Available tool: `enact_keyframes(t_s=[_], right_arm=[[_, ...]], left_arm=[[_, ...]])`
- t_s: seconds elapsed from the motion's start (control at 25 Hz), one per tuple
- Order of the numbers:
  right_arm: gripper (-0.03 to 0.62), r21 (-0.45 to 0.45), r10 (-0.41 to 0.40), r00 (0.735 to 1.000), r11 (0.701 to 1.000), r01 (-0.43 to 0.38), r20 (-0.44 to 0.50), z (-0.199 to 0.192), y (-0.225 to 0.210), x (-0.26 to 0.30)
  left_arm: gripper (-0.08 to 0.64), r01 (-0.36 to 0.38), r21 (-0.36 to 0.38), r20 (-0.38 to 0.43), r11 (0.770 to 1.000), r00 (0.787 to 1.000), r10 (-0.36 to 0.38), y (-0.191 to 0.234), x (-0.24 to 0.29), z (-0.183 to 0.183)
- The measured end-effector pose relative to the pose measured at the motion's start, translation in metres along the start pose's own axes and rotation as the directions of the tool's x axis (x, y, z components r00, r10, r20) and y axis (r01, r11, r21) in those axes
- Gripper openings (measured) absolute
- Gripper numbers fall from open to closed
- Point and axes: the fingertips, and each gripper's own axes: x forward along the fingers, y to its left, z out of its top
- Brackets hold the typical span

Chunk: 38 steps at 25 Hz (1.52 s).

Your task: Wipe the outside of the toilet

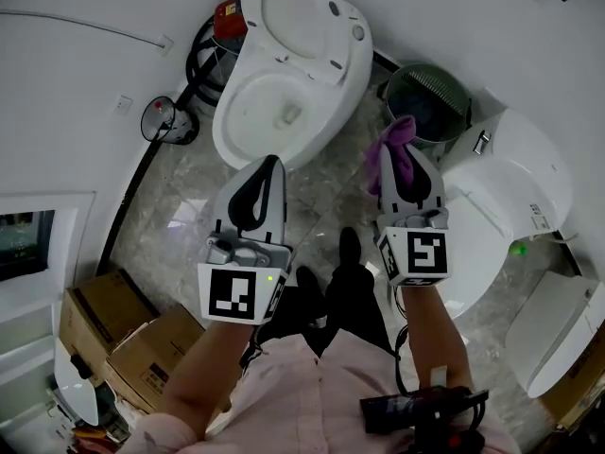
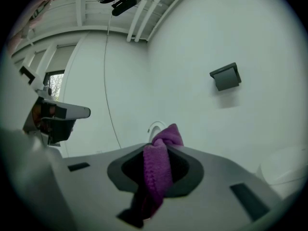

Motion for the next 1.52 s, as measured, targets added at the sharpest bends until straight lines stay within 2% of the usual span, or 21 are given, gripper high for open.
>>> enact_keyframes(t_s=[0.28, 0.52, 0.8, 0.92, 1.08, 1.36, 1.52], right_arm=[[0.064, 0.018, -0.046, 0.998, 0.999, 0.047, -0.034, -0.097, -0.003, 0.013], [0.064, 0.047, -0.097, 0.993, 0.994, 0.100, -0.070, -0.197, -0.006, 0.026], [0.064, 0.006, -0.067, 0.996, 0.998, 0.068, -0.061, -0.291, -0.013, 0.063], [0.066, -0.002, -0.076, 0.996, 0.997, 0.076, -0.051, -0.317, -0.021, 0.074], [0.066, -0.029, -0.078, 0.996, 0.997, 0.077, -0.034, -0.340, -0.025, 0.084], [0.066, -0.030, -0.096, 0.995, 0.995, 0.097, 0.039, -0.375, -0.029, 0.098], [0.066, -0.053, -0.105, 0.993, 0.993, 0.108, 0.060, -0.390, -0.033, 0.100]], left_arm=[[0.008, 0.041, -0.024, -0.034, 0.999, 0.999, -0.042, -0.010, 0.004, -0.097], [0.008, 0.080, -0.041, -0.061, 0.996, 0.995, -0.082, -0.019, 0.002, -0.190], [0.008, 0.099, -0.057, -0.065, 0.993, 0.993, -0.102, -0.019, 0.003, -0.305], [0.008, 0.113, -0.052, -0.061, 0.992, 0.991, -0.116, -0.022, 0.003, -0.338], [0.008, 0.117, -0.048, -0.012, 0.992, 0.993, -0.118, -0.023, 0.002, -0.361], [0.008, 0.166, -0.025, 0.033, 0.986, 0.986, -0.165, -0.034, 0.002, -0.419], [0.008, 0.175, -0.007, 0.062, 0.984, 0.983, -0.175, -0.038, 0.006, -0.440]])
